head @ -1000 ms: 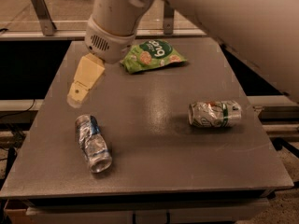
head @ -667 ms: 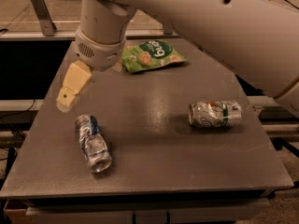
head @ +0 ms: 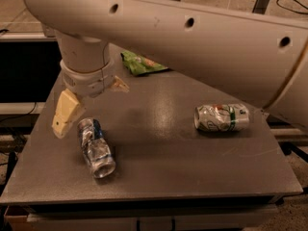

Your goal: Place redbull can upright

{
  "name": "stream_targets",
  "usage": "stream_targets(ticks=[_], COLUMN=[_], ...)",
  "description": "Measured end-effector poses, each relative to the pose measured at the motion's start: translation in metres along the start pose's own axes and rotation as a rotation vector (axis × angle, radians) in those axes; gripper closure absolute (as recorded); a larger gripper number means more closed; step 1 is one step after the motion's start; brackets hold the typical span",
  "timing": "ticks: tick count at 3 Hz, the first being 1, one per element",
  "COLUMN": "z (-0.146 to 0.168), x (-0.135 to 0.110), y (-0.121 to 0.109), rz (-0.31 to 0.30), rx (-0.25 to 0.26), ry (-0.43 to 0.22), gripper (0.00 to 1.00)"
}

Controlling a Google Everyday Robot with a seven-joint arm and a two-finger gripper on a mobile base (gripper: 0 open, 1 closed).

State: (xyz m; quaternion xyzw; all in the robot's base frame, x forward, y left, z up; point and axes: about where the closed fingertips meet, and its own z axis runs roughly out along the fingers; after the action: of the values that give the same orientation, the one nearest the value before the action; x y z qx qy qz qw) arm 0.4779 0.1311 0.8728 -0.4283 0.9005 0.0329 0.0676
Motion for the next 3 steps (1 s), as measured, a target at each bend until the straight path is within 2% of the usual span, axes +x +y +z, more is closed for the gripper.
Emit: stream_targets(ticks=[1,2,3], z=[0.022,0.040,0.047], x=[0.011,0.020,0.024], y=[0.013,0.022,0.026], rz=[0.048,0.094,0.129], rx=[0.060,0.084,0.104], ry=[0.068,0.105,0.104], gripper=[0.00,0.00,0.18])
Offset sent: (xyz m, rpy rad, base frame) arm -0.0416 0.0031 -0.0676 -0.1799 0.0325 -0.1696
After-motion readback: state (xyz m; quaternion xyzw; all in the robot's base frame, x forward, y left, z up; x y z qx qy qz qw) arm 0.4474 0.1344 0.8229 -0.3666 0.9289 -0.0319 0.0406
